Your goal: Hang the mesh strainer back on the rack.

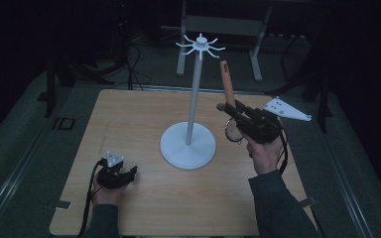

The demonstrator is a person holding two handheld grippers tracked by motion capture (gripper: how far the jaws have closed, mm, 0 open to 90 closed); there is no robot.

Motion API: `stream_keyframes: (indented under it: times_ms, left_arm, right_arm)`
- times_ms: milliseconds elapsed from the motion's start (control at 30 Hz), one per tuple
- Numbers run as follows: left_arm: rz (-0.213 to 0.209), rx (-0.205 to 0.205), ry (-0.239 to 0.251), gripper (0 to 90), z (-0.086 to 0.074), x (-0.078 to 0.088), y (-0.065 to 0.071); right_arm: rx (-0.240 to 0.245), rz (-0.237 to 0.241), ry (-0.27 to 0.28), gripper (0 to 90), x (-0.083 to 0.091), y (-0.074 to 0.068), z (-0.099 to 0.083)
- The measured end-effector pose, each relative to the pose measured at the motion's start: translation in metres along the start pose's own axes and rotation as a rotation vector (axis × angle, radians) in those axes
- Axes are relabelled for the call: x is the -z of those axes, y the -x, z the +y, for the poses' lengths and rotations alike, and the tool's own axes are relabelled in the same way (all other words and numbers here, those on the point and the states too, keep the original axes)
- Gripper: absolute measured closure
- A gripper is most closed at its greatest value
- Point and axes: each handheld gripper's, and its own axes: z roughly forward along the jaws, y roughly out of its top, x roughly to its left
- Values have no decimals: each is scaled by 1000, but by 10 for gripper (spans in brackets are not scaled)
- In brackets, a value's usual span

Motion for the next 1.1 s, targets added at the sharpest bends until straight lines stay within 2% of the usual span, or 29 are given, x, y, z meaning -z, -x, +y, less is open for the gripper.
stream_keyframes:
  times_ms: [133, 367, 700, 1033, 1100]
  left_arm:
    - [1, 3, 1, 416, 0, 0, 0]
    - [0, -3, -2, 416, 0, 0, 0]
    - [0, 2, 2, 416, 0, 0, 0]
    - [0, 4, 4, 416, 0, 0, 0]
    - [0, 4, 4, 416, 0, 0, -1]
  right_arm:
    - [13, 5, 28, 694, 3, -2, 4]
    - [37, 43, 60, 694, 3, -7, 10]
    - [17, 48, 42, 695, -8, -9, 21]
    - [-26, 94, 5, 694, -21, -3, 23]
    - [-33, 101, -18, 693, -25, -3, 22]
